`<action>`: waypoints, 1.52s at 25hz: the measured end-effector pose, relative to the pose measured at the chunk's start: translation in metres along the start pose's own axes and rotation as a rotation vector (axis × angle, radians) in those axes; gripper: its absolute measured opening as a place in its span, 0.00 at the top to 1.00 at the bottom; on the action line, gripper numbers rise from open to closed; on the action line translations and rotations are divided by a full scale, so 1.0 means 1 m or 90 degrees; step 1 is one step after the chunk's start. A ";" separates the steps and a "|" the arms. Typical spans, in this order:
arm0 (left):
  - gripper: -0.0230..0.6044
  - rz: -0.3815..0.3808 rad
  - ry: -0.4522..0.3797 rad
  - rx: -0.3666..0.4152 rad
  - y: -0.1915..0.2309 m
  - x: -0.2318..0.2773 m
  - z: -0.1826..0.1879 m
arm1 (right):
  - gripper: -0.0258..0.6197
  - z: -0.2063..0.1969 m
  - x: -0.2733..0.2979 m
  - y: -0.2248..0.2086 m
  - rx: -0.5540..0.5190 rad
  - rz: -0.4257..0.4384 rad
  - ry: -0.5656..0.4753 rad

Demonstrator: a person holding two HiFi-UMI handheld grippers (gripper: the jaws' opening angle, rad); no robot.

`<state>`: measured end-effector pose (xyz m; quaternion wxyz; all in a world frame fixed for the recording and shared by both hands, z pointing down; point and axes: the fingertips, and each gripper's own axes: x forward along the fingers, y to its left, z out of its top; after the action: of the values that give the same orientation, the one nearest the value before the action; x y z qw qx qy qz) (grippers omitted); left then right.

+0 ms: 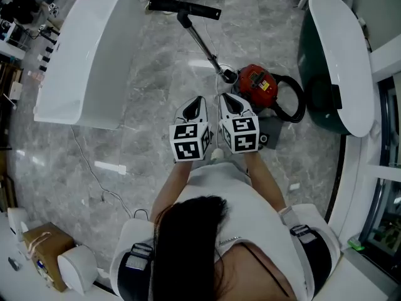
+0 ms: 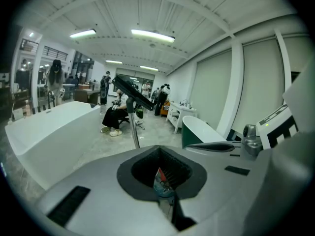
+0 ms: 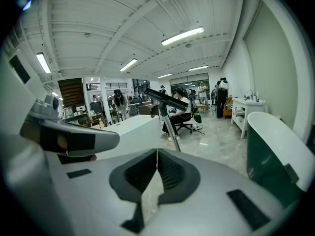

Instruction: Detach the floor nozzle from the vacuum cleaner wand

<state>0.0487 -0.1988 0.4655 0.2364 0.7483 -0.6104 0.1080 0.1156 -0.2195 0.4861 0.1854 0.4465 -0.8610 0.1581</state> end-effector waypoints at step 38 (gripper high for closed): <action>0.96 -0.001 -0.012 0.001 0.025 0.048 0.031 | 0.94 0.031 0.042 -0.014 -0.030 0.002 -0.012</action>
<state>0.0314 -0.2584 0.4662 0.2301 0.7499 -0.6120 0.1009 0.0989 -0.2704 0.4795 0.1875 0.4425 -0.8666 0.1341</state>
